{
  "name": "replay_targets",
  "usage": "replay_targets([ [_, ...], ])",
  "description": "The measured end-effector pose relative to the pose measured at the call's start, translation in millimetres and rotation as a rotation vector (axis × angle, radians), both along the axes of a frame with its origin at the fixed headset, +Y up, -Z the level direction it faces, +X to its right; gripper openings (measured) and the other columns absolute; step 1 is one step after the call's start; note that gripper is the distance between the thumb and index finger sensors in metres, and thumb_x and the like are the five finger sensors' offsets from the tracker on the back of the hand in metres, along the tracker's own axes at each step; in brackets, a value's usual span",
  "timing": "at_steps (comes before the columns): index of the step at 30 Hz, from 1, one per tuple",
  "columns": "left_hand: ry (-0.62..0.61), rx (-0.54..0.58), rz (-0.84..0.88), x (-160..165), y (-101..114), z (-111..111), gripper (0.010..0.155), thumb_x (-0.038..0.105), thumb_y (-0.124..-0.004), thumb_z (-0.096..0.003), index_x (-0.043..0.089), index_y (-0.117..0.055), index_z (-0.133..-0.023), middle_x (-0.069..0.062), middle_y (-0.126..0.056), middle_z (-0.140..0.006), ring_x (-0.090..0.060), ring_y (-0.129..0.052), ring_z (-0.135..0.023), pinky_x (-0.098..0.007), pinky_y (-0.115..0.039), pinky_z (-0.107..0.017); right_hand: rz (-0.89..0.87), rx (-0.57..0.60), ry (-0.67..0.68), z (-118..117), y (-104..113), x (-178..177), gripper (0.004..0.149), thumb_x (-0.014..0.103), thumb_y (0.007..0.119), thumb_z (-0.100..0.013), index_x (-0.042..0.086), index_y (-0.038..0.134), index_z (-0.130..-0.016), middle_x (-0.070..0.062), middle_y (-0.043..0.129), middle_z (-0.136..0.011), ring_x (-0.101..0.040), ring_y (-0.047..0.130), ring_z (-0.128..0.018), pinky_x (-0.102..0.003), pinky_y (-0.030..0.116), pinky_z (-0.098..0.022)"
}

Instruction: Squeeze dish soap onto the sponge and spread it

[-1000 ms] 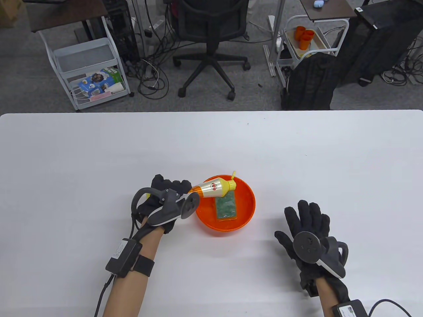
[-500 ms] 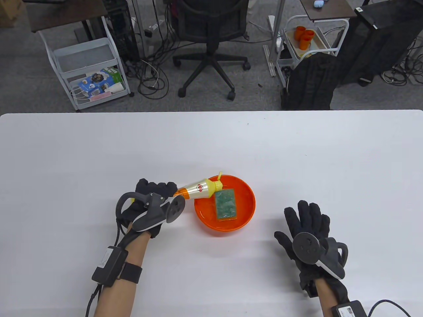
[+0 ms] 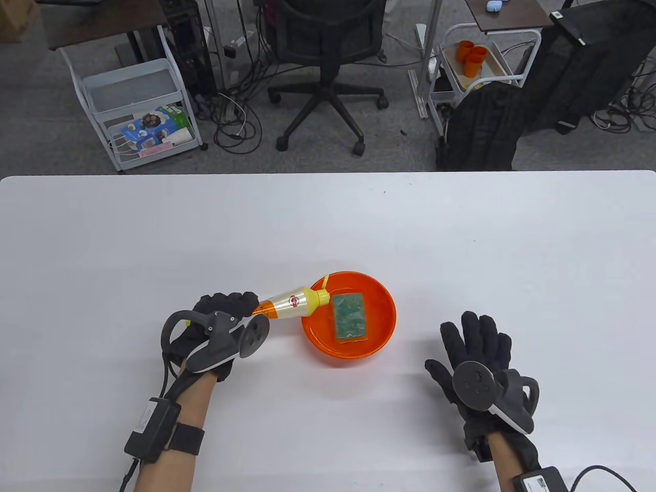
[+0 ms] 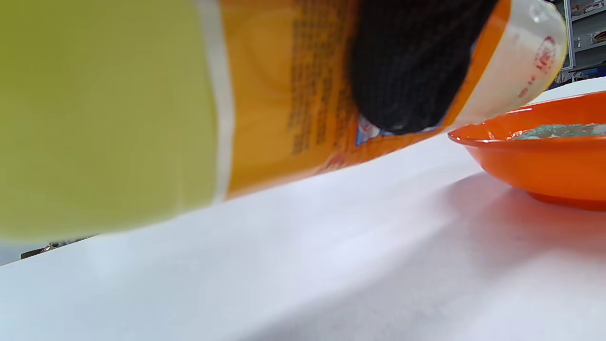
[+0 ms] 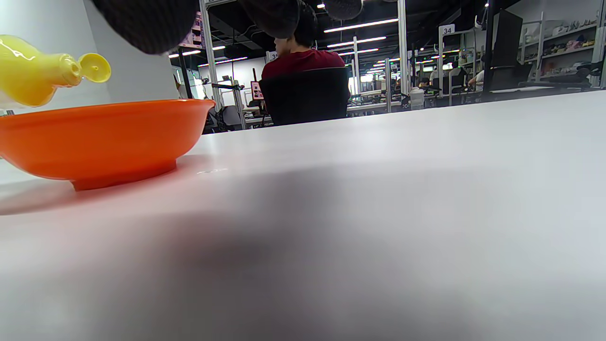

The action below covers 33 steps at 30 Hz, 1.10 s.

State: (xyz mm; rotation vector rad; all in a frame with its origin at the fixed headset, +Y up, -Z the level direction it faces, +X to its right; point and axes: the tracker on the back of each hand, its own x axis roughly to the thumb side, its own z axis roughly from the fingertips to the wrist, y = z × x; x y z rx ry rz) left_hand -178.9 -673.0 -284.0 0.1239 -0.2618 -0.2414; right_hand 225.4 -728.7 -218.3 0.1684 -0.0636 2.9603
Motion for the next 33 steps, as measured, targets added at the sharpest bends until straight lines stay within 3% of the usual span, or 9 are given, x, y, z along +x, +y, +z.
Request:
replay_targets([
  [25,-0.076,0.009,0.002,64,9,-13,0.054,0.048,-0.094,-0.0421,0.028,-0.084,-0.091,0.001,-0.104,-0.085,-0.025,-0.109,-0.075,-0.048,-0.089,-0.061,-0.022,0.027,0.0,1,1,4,0.077,0.06,0.06,-0.059,0.018,0.037,-0.119,-0.025,0.022,-0.126,-0.054,0.019,-0.113,-0.072,0.024,-0.079],
  [33,-0.082,0.007,0.001,70,8,-14,0.054,0.048,-0.094,-0.042,0.028,-0.084,-0.091,0.001,-0.104,-0.085,-0.025,-0.109,-0.075,-0.048,-0.089,-0.061,-0.025,0.03,-0.003,1,1,5,0.077,0.06,0.06,-0.059,0.018,0.037,-0.119,-0.025,0.022,-0.126,-0.054,0.019,-0.113,-0.072,0.024,-0.079],
])
